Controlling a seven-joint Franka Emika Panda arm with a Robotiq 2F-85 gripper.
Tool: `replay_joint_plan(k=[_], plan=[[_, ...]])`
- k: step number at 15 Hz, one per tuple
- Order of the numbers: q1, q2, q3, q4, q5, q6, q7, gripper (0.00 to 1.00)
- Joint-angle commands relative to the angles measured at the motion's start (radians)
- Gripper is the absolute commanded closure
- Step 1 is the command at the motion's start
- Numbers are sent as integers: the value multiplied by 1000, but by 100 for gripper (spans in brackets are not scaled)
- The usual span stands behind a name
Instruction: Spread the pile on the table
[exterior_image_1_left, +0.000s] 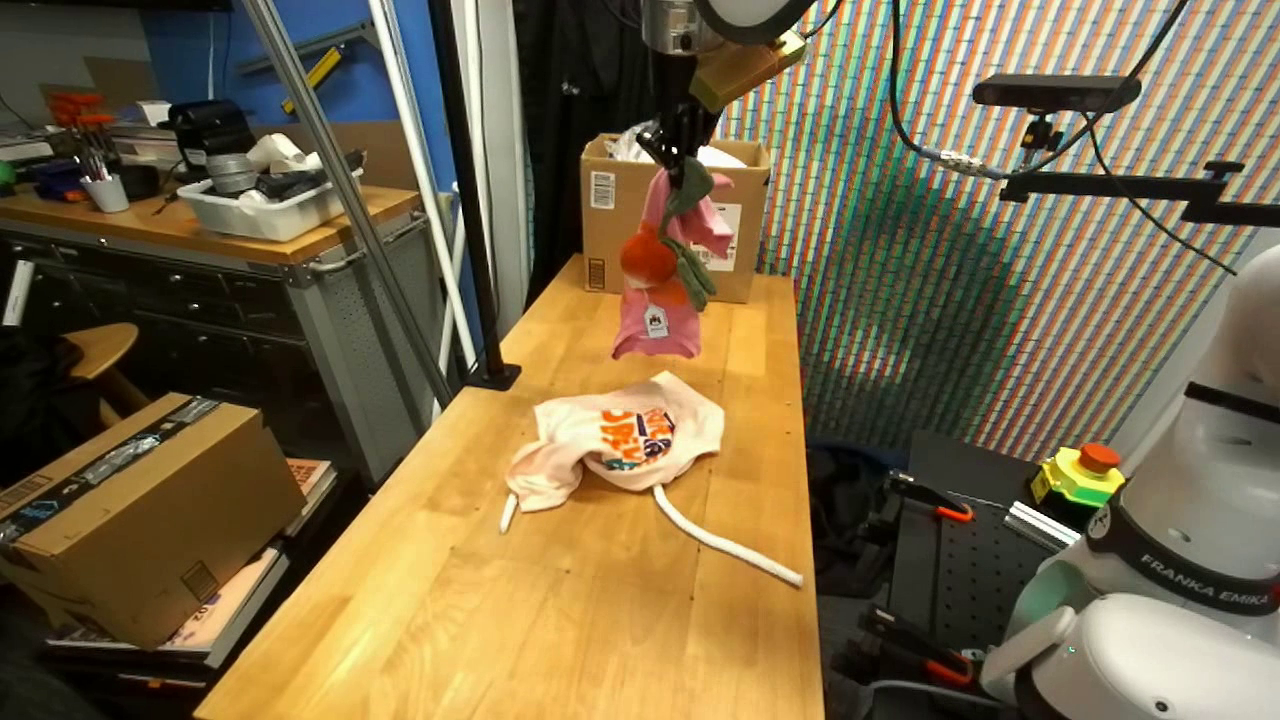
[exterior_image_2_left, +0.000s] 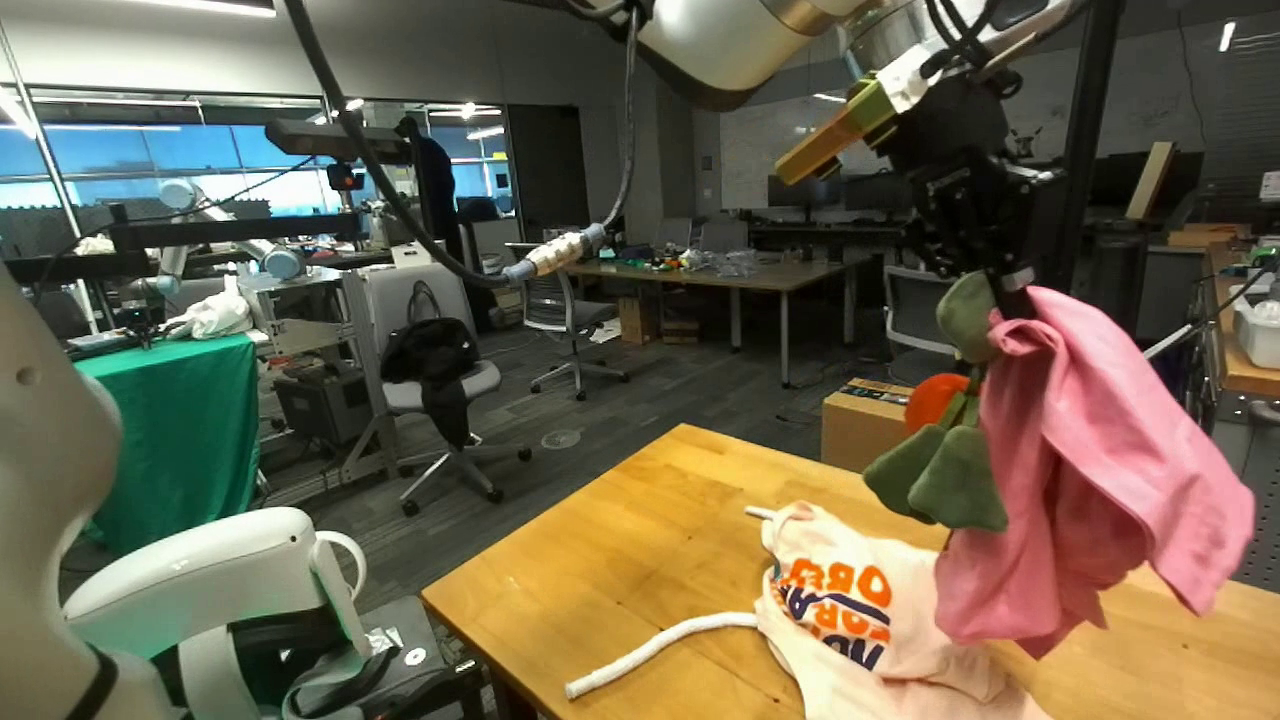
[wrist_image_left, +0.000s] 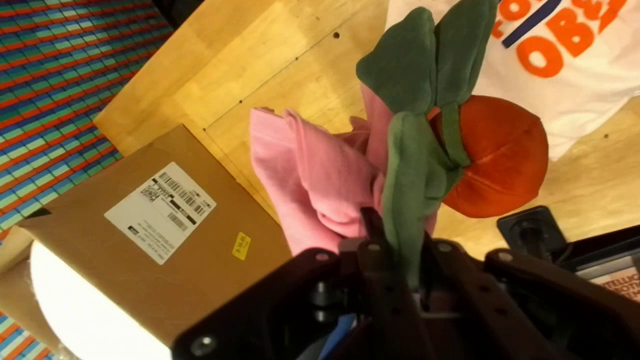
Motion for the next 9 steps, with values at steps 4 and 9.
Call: replay_joint_plan(k=[4, 9], plan=[[-77, 101, -89, 122, -13, 101, 3, 97], [-114, 168, -149, 183, 62, 128, 63, 97]])
